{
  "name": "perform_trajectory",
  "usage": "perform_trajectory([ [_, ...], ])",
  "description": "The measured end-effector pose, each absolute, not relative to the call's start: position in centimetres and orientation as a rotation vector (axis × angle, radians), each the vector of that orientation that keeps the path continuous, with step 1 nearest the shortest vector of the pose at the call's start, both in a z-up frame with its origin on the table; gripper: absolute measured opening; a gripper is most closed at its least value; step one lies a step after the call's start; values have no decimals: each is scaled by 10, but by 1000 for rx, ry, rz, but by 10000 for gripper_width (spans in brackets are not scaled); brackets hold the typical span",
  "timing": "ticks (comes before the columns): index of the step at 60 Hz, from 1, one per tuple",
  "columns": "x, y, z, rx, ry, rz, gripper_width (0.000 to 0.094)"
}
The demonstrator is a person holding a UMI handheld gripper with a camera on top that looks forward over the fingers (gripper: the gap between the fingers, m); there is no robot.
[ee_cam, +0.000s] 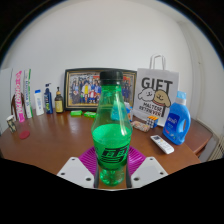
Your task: Pour water
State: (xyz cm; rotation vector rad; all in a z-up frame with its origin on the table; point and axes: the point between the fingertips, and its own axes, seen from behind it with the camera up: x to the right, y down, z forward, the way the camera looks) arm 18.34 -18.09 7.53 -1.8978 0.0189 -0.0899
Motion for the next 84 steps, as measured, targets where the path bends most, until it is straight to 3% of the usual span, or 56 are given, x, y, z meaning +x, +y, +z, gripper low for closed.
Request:
perform_trajectory([
  [13, 175, -172, 102, -1886, -28, -213, 361],
  [26, 124, -150, 189, -1796, -218, -501, 360],
  [35, 41, -123, 251, -1695, -444, -753, 358],
  [48, -113, -86, 308, -1433, -831, -1144, 358],
  [55, -190, -69, 304, -1324, -986, -1254, 358],
  [67, -297, -47, 269, -1080, -1287, -1452, 358],
  [84, -359, -31, 221, -810, -1619, -1643, 358],
])
